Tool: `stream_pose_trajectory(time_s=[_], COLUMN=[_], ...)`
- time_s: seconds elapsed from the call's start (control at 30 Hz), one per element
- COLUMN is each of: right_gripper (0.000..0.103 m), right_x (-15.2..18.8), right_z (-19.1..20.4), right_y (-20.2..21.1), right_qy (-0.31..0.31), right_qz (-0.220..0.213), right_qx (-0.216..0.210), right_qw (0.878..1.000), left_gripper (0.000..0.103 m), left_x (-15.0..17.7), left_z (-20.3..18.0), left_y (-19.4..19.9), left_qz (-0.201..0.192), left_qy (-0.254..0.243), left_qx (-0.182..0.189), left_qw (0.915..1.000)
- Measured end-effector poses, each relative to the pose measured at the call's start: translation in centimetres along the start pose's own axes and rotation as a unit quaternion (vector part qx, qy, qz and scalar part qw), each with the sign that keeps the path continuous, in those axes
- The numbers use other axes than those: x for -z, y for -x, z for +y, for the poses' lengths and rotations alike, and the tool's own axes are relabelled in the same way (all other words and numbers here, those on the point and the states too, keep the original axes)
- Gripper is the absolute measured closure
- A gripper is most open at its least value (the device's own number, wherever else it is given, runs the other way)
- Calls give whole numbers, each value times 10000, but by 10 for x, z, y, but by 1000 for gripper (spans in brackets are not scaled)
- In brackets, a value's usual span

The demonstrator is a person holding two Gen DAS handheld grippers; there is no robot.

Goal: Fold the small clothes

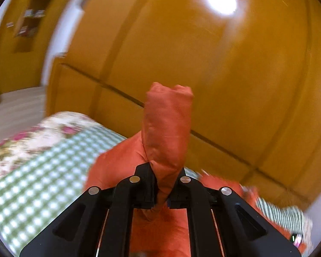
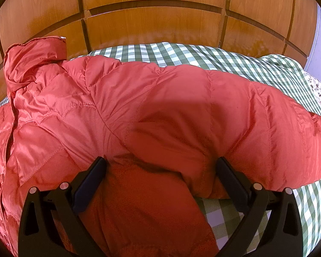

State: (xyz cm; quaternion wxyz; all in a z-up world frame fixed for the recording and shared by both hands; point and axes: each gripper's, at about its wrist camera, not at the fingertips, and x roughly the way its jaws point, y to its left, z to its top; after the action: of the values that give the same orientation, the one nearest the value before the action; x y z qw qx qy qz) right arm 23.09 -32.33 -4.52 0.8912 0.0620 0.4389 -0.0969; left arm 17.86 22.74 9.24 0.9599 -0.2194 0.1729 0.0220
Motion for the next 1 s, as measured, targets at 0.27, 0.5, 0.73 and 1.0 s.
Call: stream_pose_trajectory(time_s=[0.27, 0.5, 0.73, 1.0], right_gripper=[2, 2, 2, 2], right_x=[0, 0, 0, 0], right_z=[-1, 0, -1, -1], right_y=[0, 0, 0, -1], right_qy=[-6, -7, 1, 18], right_qz=[1, 3, 4, 1], right_qx=[-6, -5, -4, 6], right_qw=[10000, 10000, 10000, 10000], left_gripper=[98, 98, 98, 82], left_x=[82, 149, 187, 222], left_z=[-114, -181, -204, -201], left_y=[-48, -89, -120, -131], left_qz=[1021, 1768, 2031, 2390], left_qy=[-1084, -1783, -1981, -2294], left_qx=[507, 611, 620, 827], left_qw=[9875, 9660, 9569, 9399])
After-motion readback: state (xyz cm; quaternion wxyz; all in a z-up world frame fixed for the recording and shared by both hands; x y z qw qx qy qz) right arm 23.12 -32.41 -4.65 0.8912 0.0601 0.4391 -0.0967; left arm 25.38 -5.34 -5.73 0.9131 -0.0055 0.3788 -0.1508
